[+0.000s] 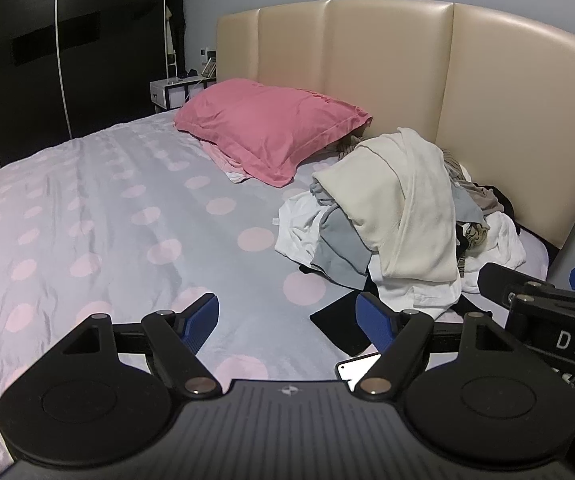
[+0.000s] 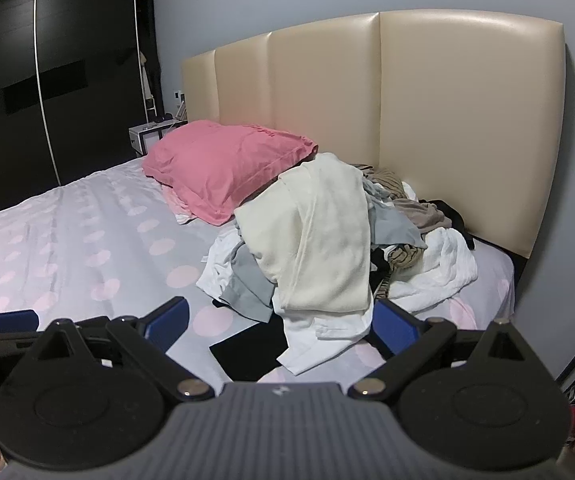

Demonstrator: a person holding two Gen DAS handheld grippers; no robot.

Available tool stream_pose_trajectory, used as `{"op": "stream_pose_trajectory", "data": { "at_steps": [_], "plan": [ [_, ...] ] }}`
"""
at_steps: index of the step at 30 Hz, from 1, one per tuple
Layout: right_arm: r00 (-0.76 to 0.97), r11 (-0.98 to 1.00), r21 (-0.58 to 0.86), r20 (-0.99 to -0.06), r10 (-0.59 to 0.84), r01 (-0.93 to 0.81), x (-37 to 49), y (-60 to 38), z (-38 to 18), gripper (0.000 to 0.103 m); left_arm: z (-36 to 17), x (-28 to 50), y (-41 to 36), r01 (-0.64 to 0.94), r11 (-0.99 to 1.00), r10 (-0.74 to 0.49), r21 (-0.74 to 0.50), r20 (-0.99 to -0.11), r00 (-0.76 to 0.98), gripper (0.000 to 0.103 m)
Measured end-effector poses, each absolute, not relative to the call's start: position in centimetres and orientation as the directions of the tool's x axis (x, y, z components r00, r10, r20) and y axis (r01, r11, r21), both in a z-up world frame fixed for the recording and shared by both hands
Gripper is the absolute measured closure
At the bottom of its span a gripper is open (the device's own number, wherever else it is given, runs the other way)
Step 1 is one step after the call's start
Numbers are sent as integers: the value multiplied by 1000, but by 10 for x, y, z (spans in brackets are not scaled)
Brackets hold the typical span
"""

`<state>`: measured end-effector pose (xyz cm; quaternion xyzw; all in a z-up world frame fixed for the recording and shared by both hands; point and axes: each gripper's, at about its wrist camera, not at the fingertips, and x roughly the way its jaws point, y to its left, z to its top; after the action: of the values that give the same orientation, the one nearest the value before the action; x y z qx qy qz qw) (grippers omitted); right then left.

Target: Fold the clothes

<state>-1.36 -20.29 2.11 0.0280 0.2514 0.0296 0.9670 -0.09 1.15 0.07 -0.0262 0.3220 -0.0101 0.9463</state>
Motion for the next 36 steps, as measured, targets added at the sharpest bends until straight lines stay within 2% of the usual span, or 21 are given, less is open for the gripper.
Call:
{"op": "stream_pose_trajectory", "data": {
  "at_steps": [3, 10, 36],
  "plan": [
    [872, 997, 68, -484, 72, -45, -13, -202, 21, 4, 1, -2, 21, -1, 995, -59, -97, -605, 794, 29],
    [870, 997, 67, -488, 76, -50, -13, -199, 20, 4, 1, 1, 3, -3, 1000, -9, -19, -624, 782, 30],
    [864, 996, 69, -496, 87, -61, -12, -197, 19, 4, -1, -3, 10, -8, 999, -21, -42, -623, 782, 31]
  ]
}}
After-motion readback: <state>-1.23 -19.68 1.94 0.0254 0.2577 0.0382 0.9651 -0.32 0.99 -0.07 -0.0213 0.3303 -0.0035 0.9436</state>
